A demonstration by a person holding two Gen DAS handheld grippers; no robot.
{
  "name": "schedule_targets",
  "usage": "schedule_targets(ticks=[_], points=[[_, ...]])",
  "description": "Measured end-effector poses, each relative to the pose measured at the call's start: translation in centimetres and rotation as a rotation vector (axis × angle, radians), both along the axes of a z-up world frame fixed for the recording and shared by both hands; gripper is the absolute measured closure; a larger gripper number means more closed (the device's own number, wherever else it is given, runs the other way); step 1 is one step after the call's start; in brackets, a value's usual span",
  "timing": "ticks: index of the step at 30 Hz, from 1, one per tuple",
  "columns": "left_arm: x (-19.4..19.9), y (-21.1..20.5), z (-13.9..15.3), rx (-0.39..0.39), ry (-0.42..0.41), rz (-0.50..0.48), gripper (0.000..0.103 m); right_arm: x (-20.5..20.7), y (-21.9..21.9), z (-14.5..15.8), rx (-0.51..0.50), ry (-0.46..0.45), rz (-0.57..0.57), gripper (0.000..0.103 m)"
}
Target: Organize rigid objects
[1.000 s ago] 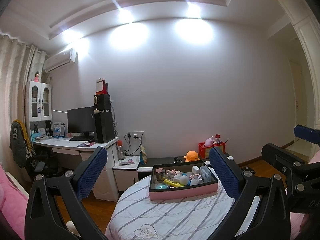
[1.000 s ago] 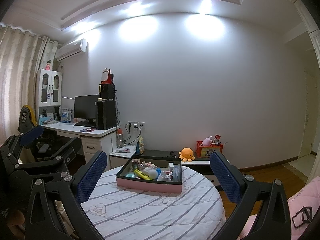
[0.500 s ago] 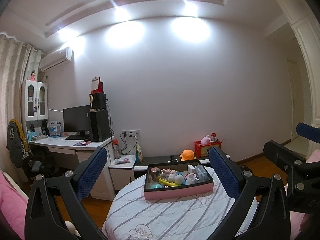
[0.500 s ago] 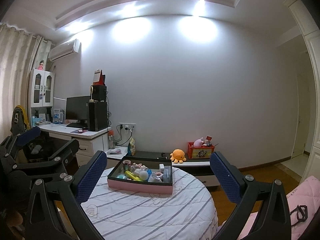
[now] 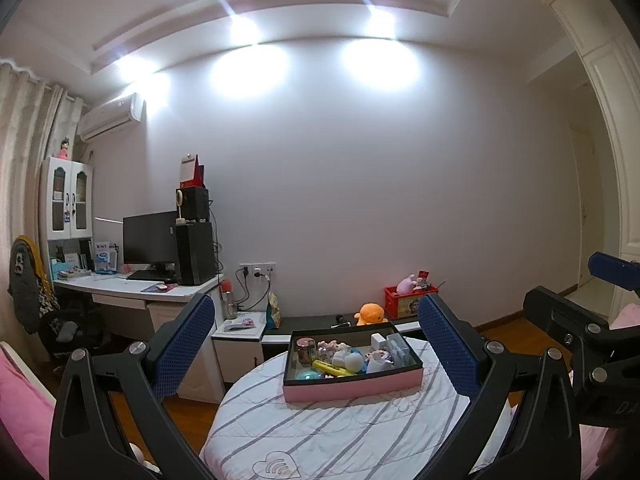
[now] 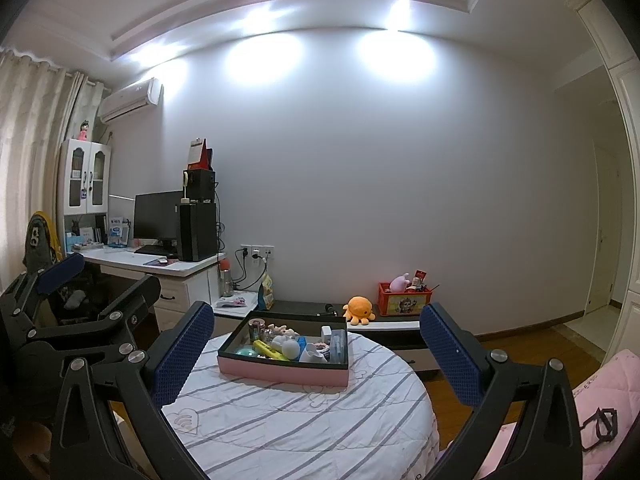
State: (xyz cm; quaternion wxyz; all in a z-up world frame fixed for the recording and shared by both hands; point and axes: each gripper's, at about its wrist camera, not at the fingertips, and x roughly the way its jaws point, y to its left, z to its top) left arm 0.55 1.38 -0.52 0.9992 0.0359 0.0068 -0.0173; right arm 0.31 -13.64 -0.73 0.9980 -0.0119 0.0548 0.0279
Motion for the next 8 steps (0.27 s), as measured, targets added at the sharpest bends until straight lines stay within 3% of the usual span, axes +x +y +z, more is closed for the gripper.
schedule_targets(ticks=[8], points=[[0.09,-0.16,0.20,0.002,0.001,0.003,0.000,0.04,0.09,0.06,0.002,0.002,-0.001,0.000]])
